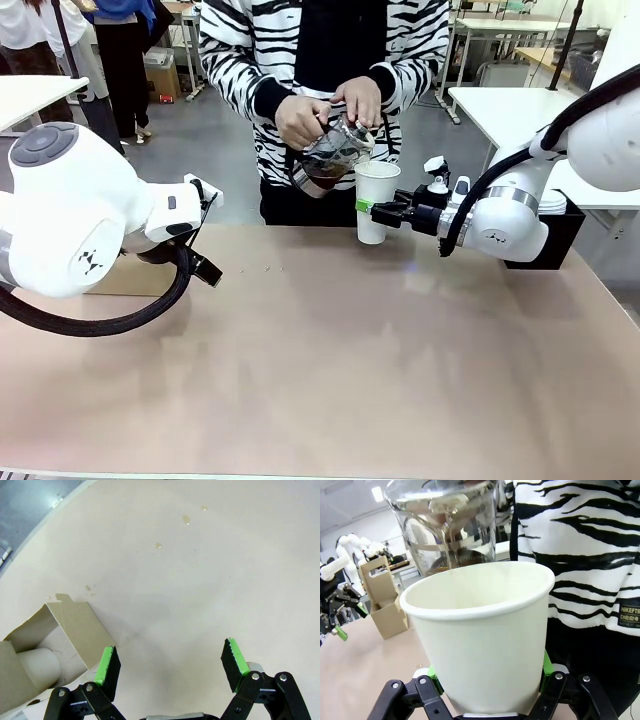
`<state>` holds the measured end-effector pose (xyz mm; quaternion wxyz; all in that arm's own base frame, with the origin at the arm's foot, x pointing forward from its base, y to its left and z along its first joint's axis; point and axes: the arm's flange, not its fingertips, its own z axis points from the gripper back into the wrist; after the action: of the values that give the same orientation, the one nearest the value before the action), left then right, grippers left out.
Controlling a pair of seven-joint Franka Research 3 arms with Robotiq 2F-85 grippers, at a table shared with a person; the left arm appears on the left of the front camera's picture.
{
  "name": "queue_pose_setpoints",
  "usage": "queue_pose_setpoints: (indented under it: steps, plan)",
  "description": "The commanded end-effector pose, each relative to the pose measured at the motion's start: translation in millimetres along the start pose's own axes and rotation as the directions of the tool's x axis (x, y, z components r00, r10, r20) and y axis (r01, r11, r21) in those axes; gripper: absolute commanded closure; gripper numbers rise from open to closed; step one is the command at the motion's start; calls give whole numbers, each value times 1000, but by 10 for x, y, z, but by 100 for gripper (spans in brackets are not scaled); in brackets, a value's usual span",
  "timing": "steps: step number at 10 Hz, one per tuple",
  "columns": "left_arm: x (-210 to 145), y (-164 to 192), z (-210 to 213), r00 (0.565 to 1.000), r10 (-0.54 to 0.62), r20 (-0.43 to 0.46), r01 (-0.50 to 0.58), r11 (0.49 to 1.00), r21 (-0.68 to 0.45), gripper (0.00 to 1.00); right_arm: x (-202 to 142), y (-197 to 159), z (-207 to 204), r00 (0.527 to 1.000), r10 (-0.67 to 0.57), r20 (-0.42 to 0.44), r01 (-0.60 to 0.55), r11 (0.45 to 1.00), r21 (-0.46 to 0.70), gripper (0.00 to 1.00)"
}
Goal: Pour a drink into a cup and package it in a carrier.
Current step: When a person places the Paper Cup Lid on the 600 ml Paper Cup , lift the 600 ml Paper Cup.
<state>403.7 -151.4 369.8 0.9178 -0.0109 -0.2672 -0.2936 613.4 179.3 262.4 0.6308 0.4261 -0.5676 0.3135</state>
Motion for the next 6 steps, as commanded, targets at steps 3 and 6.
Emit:
queue_pose_setpoints:
  steps: [3, 6]
  plan:
    - [1, -2, 5, 1000, 0, 2, 0, 1000, -2, 0, 24, 8, -22, 1000, -1, 2, 1, 1000, -11, 19]
    - [1, -2, 5, 1000, 0, 2, 0, 1000, -2, 0, 24, 8, -22, 1000, -1, 2, 1, 1000, -11, 19]
